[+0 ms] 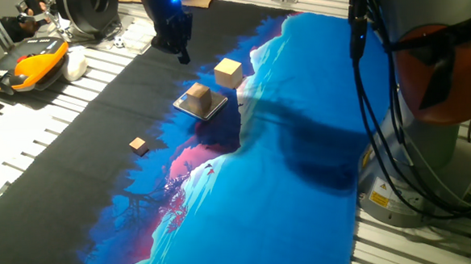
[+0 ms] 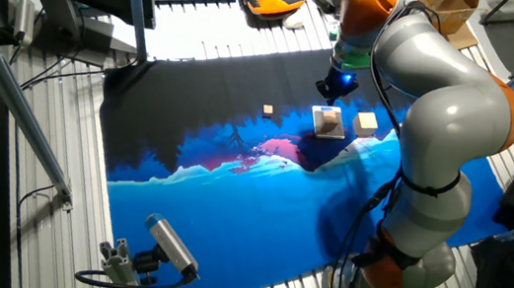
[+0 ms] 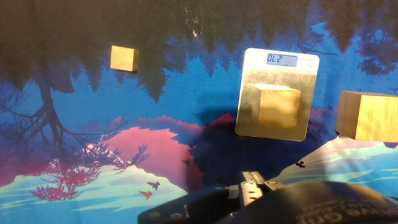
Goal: Remove the object from the scale
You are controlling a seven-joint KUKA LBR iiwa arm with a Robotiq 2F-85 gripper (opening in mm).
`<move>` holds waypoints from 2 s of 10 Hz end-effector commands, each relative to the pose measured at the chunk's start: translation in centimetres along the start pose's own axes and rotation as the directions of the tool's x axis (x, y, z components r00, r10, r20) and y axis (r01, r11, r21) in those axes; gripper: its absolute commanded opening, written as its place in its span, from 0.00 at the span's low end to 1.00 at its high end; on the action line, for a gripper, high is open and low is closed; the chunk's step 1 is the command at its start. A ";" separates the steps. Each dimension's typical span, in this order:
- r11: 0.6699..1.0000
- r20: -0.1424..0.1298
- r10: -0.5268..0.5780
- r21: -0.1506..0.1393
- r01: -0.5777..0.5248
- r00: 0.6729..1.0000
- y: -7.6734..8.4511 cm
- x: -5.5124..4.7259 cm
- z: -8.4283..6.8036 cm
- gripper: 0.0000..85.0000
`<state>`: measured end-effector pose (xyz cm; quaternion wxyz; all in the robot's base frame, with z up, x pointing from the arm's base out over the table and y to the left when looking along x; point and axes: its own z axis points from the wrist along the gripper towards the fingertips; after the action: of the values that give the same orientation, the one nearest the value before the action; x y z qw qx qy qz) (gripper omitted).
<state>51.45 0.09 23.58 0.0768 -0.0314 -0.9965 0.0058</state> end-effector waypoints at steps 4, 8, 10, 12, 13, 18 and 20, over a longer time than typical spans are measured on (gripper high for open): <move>1.000 0.049 0.016 -0.025 -0.014 0.999 0.0 0.0 0.0 0.00; 0.994 0.107 0.110 -0.007 -0.110 0.988 0.0 0.0 0.0 0.00; 0.990 0.110 0.144 -0.020 -0.142 0.984 0.0 0.0 0.0 0.00; 0.991 0.105 0.133 0.007 -0.134 0.986 0.0 0.0 0.0 0.00; 0.989 0.097 0.148 -0.010 -0.148 0.984 0.0 0.0 0.0 0.00; 0.981 0.134 0.167 0.075 -0.178 0.977 -2.5 -0.3 0.6 0.60; 0.993 0.156 0.105 0.043 -0.113 0.982 -7.1 -0.8 2.6 0.60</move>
<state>51.35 -4.04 21.25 0.0000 -0.0816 -0.9959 0.0390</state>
